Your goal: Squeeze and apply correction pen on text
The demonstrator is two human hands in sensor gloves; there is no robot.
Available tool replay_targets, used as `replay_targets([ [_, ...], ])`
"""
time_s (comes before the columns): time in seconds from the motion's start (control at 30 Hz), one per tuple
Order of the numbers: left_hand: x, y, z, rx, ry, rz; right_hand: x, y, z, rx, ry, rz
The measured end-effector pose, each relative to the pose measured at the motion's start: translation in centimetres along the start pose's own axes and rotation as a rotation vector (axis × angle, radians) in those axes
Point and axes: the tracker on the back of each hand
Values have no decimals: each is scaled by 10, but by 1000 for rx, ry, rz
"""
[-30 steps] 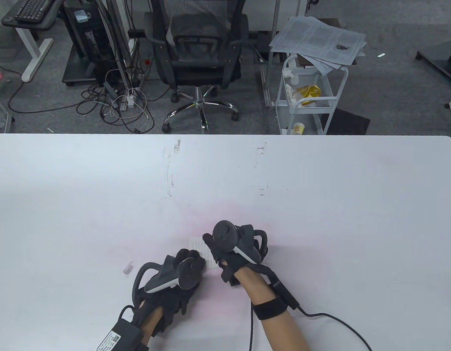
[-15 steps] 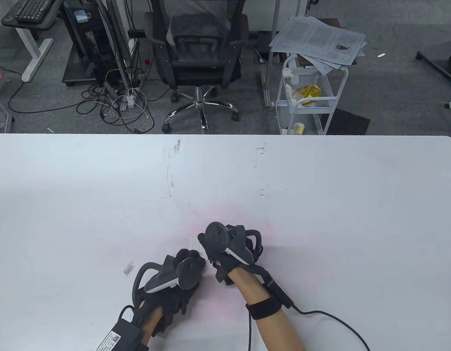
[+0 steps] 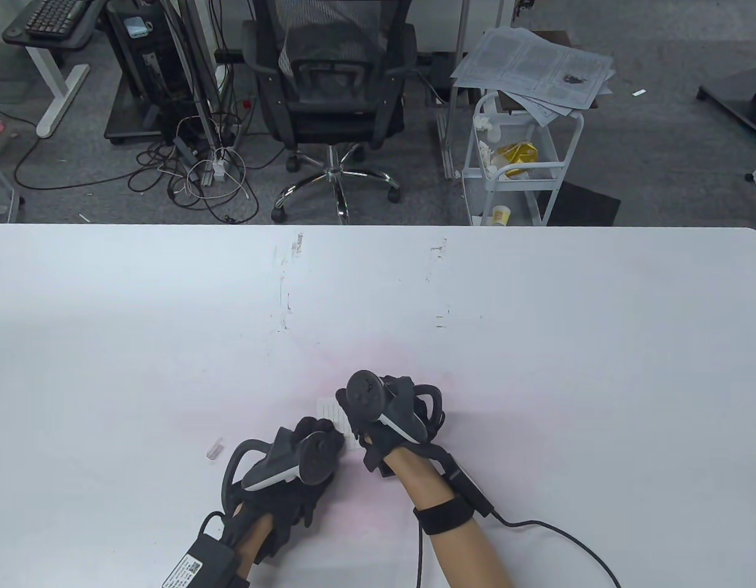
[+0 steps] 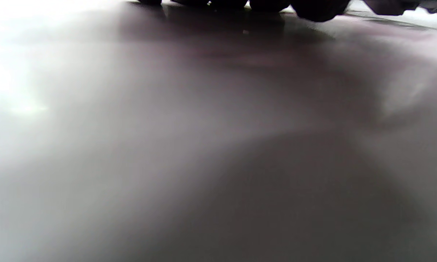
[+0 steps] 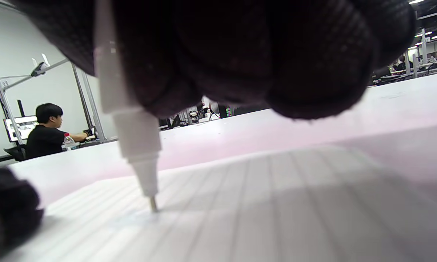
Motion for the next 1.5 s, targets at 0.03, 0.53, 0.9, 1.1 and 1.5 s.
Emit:
replay_targets([
  [0.03, 0, 0, 0, 1, 0, -2, 0, 1, 0, -1, -2, 3],
  [0.53, 0, 0, 0, 1, 1, -2, -3, -3, 1, 3, -5, 36],
  [0.9, 0, 1, 0, -1, 0, -8, -2, 0, 1, -5, -21, 31],
  [1.1, 0, 1, 0, -1, 0, -14, -4, -3, 0, 12, -21, 67],
  [1.5, 0, 2, 0, -3, -1, -18, -5, -1, -1, -6, 9, 62],
])
Point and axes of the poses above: the tracker on the back of each hand, its own y axis roughly to the little-finger side, its own z axis roughly from the wrist to the fingertips, x = y × z
